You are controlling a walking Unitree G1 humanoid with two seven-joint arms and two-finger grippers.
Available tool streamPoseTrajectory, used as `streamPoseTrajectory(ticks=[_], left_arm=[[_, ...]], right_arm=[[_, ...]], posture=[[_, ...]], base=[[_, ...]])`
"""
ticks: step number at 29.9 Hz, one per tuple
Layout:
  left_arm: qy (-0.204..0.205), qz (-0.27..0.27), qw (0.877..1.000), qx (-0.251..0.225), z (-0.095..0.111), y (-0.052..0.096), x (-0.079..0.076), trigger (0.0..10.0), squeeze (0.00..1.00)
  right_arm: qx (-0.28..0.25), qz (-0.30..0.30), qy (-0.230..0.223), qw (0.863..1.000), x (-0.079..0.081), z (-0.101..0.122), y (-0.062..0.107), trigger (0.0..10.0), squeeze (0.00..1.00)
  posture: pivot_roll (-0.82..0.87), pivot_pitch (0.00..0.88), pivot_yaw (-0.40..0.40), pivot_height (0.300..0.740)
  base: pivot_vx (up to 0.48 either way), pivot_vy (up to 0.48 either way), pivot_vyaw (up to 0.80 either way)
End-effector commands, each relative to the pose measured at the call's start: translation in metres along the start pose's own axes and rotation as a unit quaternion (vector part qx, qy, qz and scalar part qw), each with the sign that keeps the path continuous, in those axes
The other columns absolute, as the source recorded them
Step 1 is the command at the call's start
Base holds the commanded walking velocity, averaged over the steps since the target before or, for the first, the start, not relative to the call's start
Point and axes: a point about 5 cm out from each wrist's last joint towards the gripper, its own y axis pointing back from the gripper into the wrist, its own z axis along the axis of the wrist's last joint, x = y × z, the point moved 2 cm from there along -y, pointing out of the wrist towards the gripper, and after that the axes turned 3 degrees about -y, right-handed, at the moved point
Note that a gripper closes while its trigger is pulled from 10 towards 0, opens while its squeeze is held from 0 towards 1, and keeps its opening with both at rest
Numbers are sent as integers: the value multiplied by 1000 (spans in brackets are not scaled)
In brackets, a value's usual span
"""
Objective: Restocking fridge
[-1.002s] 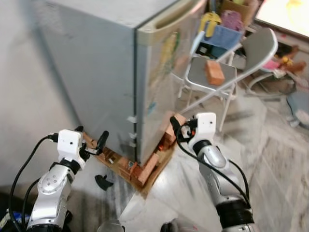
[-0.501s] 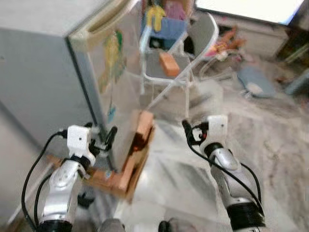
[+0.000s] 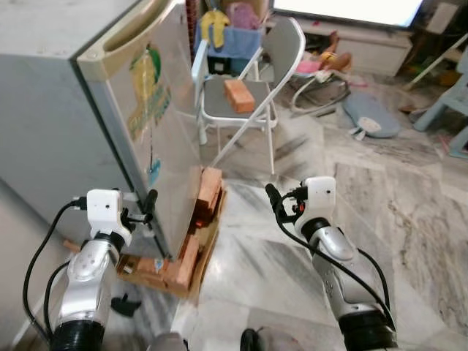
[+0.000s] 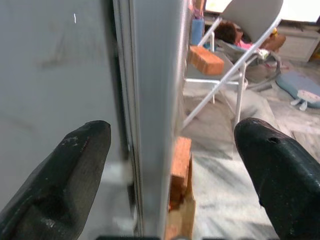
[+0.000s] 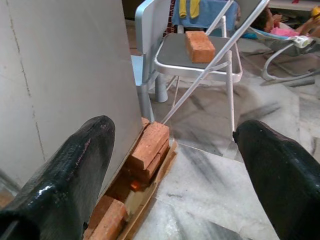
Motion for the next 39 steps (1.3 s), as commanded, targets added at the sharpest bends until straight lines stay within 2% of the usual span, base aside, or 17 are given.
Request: streamPoseTrajectory(ticks=[1,4,7,11,15,17,22,25,26,27,28,29,31,33,35,37,39], left_arm=[[-14,-6,1000,-4,5,-8,0,10000,0],[-23,-10,1000,-6,10,-19,0,10000,0],[-32,-9,999,-4,11,-24,2,10000,0],[-16,-15,1000,10,9,-34,1,10000,0],[-25,-18,1000,0,15,-44,-6,10000,0],[-50,-16,999,3,16,-48,-7,10000,0],[-50,-37,998,-6,26,-58,-15,10000,0],[-63,-119,990,-33,42,-65,-47,10000,0],[-93,-193,975,-57,52,-63,-80,10000,0],[-102,-215,969,-63,54,-61,-90,10000,0],[-102,-215,969,-63,54,-61,-90,10000,0],[-100,-312,941,-80,57,-44,-142,10000,0],[-110,-373,917,-92,55,-27,-173,10000,0],[-122,-400,903,-93,46,-18,-183,10000,0],[-113,-400,906,-84,42,-19,-182,10000,0],[-112,-388,911,-86,42,-22,-172,10000,0],[-99,-356,925,-82,44,-29,-156,10000,0]], right_arm=[[-11,-8,4,1000,-4,6,2,10000,0],[-41,-5,-1,999,-2,17,4,10000,0],[-37,-11,-2,999,-3,16,5,10000,0],[-37,-8,4,999,-1,14,7,10000,0],[-39,-9,7,999,-2,18,5,10000,0],[-68,-13,0,998,-3,29,4,10000,0],[-78,-9,1,997,0,34,4,10000,0],[-53,-50,47,996,-16,23,12,10000,0],[-27,-99,73,992,-32,14,19,10000,0],[-20,-114,79,990,-37,12,21,10000,0],[-20,-114,79,990,-37,12,21,10000,0],[5,-181,40,983,-60,5,31,10000,0],[15,-222,28,974,-73,3,38,10000,0],[4,-245,44,969,-78,11,43,10000,0],[-3,-253,49,966,-79,15,45,10000,0],[-9,-252,42,967,-77,17,47,10000,0],[-15,-256,37,966,-76,18,50,10000,0]], posture=[[84,87,-36,740],[65,105,-28,740],[63,108,-31,740],[64,109,-32,740],[53,104,-40,740],[59,107,-42,740],[61,107,-45,740],[68,106,-47,740],[68,104,-47,740],[68,104,-47,740],[68,104,-47,740],[75,100,-47,740],[65,100,-43,740],[49,98,-34,740],[45,98,-31,740],[43,99,-28,740],[41,99,-22,740]], base=[[0,0,0],[0,0,0],[0,0,0],[0,0,0],[0,0,0],[0,0,0],[0,0,0],[0,0,0],[0,0,0],[0,0,0],[0,0,0],[0,0,0],[0,0,0],[0,0,0],[0,0,0],[0,0,0],[0,0,0]])
